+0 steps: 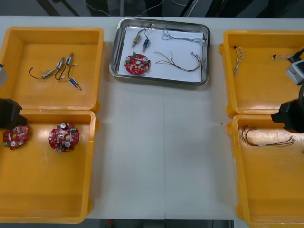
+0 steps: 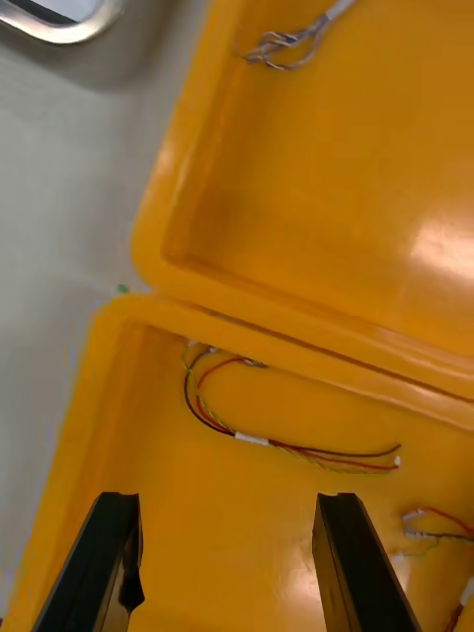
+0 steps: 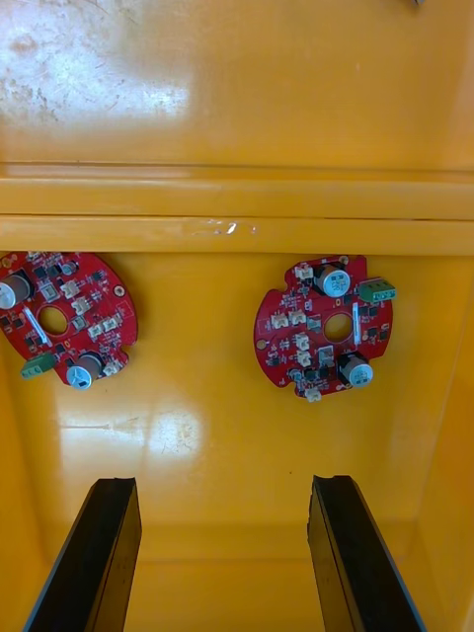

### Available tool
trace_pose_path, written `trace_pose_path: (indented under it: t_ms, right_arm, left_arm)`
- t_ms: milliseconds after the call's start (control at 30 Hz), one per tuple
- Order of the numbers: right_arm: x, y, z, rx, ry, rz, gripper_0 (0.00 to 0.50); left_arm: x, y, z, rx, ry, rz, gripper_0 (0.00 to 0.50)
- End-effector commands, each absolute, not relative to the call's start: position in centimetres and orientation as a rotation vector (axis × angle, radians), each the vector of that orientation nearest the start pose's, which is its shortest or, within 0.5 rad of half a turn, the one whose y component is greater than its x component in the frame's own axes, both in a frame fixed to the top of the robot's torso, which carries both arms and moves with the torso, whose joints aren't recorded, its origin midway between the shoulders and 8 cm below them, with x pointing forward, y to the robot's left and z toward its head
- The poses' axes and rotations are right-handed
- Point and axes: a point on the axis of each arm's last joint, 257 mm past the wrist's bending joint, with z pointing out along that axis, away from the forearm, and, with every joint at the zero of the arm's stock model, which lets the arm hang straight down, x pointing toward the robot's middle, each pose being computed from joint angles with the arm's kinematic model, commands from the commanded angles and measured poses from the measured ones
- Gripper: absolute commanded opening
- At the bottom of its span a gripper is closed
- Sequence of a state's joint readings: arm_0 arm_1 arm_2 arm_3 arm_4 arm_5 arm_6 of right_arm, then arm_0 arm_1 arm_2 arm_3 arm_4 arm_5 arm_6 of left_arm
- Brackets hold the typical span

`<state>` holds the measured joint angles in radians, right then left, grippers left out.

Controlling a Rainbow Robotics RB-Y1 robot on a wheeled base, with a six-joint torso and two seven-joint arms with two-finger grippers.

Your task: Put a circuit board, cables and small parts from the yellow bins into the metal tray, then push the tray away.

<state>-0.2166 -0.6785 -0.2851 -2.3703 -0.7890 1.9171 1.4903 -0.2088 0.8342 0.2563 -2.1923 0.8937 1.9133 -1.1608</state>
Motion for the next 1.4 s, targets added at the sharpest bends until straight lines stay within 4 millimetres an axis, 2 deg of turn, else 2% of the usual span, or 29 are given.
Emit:
trace_pose_path:
  t_ms: [33, 267, 467, 667, 1400]
  right_arm:
    - [37.7, -36.0, -12.5, -0.199, 2.507, -0.097, 0.5]
    - [37.7, -39.4, -12.7, -0.029, 2.532, -0.065, 0.5]
    - [37.7, -41.3, -13.4, 0.074, 2.559, -0.046, 0.5]
    - [37.5, -41.6, -14.4, 0.097, 2.591, -0.02, 0.5]
    - [37.4, -41.0, -14.6, 0.107, 2.604, 0.0, 0.5]
  left_arm:
    - [37.5, 37.7, -14.0, 0.038, 2.66, 0.093, 0.5]
    - [37.5, 37.7, -14.0, 0.038, 2.66, 0.093, 0.5]
    - [37.5, 37.7, -14.0, 0.038, 2.66, 0.093, 0.5]
    - [37.5, 37.7, -14.0, 0.038, 2.66, 0.093, 0.5]
    - [37.5, 37.7, -14.0, 0.038, 2.66, 0.093, 0.5]
